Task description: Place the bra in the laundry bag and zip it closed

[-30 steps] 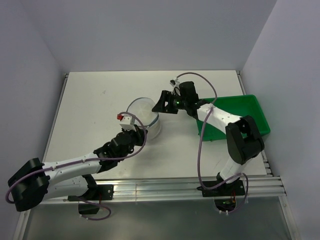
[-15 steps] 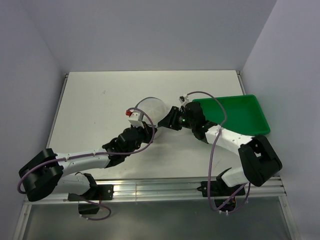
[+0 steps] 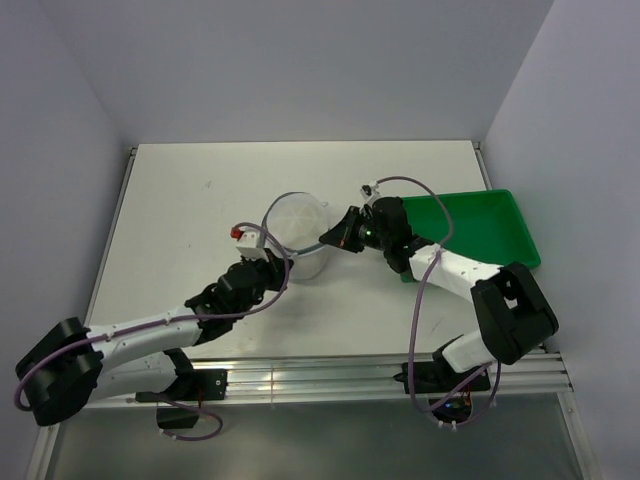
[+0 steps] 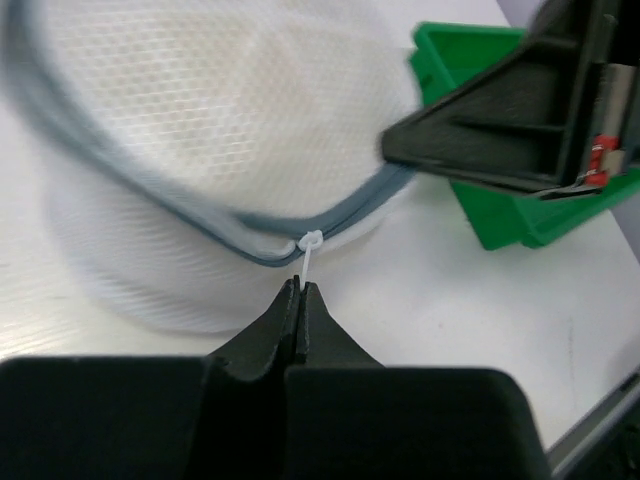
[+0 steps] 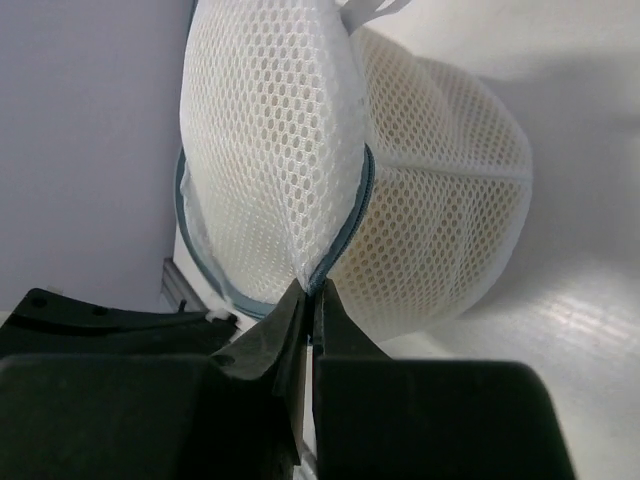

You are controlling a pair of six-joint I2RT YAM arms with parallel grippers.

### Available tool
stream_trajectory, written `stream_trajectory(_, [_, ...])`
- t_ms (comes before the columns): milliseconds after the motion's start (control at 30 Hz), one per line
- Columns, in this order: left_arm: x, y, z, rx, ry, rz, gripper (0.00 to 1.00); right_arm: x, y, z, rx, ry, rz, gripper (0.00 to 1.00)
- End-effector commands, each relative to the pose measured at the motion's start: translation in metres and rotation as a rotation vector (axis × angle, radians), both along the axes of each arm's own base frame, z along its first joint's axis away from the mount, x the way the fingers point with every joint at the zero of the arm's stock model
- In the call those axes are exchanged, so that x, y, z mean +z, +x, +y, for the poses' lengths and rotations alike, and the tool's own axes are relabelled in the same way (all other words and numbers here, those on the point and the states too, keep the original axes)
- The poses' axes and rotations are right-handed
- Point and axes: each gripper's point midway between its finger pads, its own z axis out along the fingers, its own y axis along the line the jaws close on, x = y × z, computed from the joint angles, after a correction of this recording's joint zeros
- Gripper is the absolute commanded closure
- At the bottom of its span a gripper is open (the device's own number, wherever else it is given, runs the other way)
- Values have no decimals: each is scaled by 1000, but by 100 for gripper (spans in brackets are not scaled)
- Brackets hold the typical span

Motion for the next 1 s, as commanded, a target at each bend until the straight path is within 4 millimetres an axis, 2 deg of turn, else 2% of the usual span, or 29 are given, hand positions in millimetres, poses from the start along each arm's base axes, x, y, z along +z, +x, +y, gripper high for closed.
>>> stream_trajectory(0, [-5,11,45,123,46,-17,100,23,37,-15,-37,-24,-127,100])
stream_trajectory(33, [-8,11,54,139,53,-10,100,24,39,-17,-30,-30,-141,100])
stream_trajectory(67, [-1,15,65,170,35,-25,100,27,44,-21,-30,-30,-153,100])
stream_trajectory(133, [-4,15,75,189,38,-18,100,39,47,-16,13,-35,-207,100])
stream_trajectory(167, [1,15,77,190,24,-30,100,35,49,-13,31,-42,-196,100])
stream_trajectory(200, [4,14,73,174,11,-32,100,46,56,-8,44,-34,-216,100])
stream_trajectory(233, [6,14,70,162,-1,-29,100,46,58,-5,55,-39,-211,100])
stream_trajectory(267, [8,14,64,144,-25,-26,100,35,60,-4,58,-60,-168,91])
stream_trajectory(300, [12,14,57,123,-46,-23,100,43,66,1,58,-62,-175,83])
stream_trajectory(333, [14,11,49,94,-67,-15,100,39,66,1,53,-79,-156,72])
stream_trajectory(367, [13,11,43,86,-81,-3,100,38,67,1,45,-85,-146,50])
stream_trajectory(433, [27,7,27,54,-128,-34,100,33,62,-1,24,-85,-124,33])
stream_trajectory(467, [29,5,21,41,-140,-36,100,41,60,-3,5,-71,-145,25])
stream_trajectory(500, [40,3,12,20,-167,-54,100,28,50,-8,-1,-77,-118,22])
stream_trajectory(533, [42,2,8,13,-171,-52,100,28,45,-10,-14,-67,-108,22])
stream_trajectory(567, [39,2,4,11,-168,-43,100,36,38,-14,-27,-50,-128,22])
stream_trajectory(600, [46,3,0,3,-187,-55,100,20,27,-20,-39,-62,-99,22])
stream_trajectory(667, [42,2,-9,-28,-185,-43,100,31,10,-15,-29,-8,-116,22])
stream_trajectory(700, [46,3,-14,-37,-192,-46,100,24,0,-12,-15,-4,-100,22])
stream_trajectory(767, [42,3,-21,-56,-191,-37,100,29,-16,5,25,39,-98,24])
stream_trajectory(833, [45,4,-26,-64,-199,-40,100,38,-19,15,37,80,-106,26])
stream_trajectory(967, [44,2,-28,-71,-188,-38,100,37,-15,27,48,111,-88,43])
